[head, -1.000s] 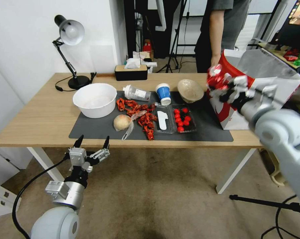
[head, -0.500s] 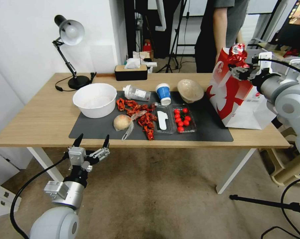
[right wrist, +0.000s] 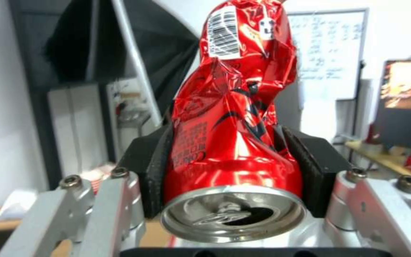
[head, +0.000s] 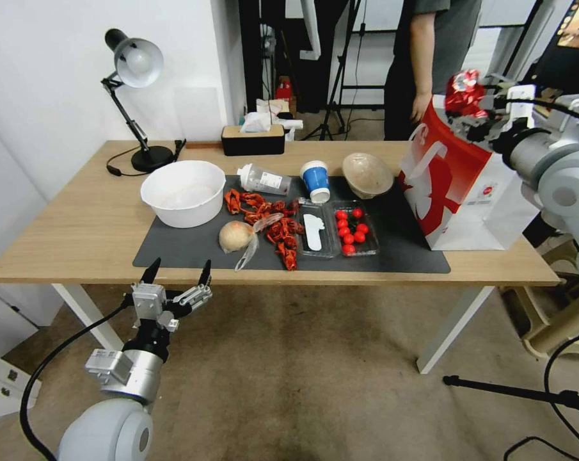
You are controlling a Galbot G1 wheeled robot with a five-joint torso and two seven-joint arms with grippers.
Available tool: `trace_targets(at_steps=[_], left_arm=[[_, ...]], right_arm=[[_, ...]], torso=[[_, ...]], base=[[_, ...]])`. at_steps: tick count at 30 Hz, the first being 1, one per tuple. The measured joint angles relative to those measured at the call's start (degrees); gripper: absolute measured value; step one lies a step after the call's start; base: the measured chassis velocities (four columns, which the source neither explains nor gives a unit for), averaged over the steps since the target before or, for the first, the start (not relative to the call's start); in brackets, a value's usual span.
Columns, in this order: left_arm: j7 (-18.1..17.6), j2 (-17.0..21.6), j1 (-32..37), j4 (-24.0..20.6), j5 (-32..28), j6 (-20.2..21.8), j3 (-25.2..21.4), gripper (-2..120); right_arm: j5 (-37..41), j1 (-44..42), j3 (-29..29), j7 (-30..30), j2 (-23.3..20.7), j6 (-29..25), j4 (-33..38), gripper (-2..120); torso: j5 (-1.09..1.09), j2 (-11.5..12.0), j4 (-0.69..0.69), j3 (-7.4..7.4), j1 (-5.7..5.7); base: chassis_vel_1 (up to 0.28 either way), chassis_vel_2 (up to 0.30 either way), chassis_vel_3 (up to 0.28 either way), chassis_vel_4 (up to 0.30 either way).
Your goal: Pick up the trash from the table and place it into the takeout bag.
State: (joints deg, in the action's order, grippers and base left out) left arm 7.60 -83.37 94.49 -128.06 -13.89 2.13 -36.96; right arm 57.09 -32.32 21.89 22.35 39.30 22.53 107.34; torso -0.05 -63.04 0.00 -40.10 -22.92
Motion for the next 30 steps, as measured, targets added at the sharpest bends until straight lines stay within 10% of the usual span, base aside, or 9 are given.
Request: trace_targets(at_steps=[12,30], left_arm=[[0.0,0.3,-0.1,0.1,-0.1,0.0,0.2,100],[0.3,0.8,-0.1,0.1,-0.8,0.0,-0.2,100]], right_arm=[[-0.7,-1.2,0.8,1.6,-0.4,-2.5,-1.1,97],[-0.6,-2.4,1.0,1.2,0.1,-5.0,-0.5,100]], torso=[[0.05,0.0,-0.01,-0.01,0.00],[0.05,0.0,0.00,-0.01,0.00]], base=[[0.000,0.000,0.000,0.000],[0.000,0.000,0.000,0.000]])
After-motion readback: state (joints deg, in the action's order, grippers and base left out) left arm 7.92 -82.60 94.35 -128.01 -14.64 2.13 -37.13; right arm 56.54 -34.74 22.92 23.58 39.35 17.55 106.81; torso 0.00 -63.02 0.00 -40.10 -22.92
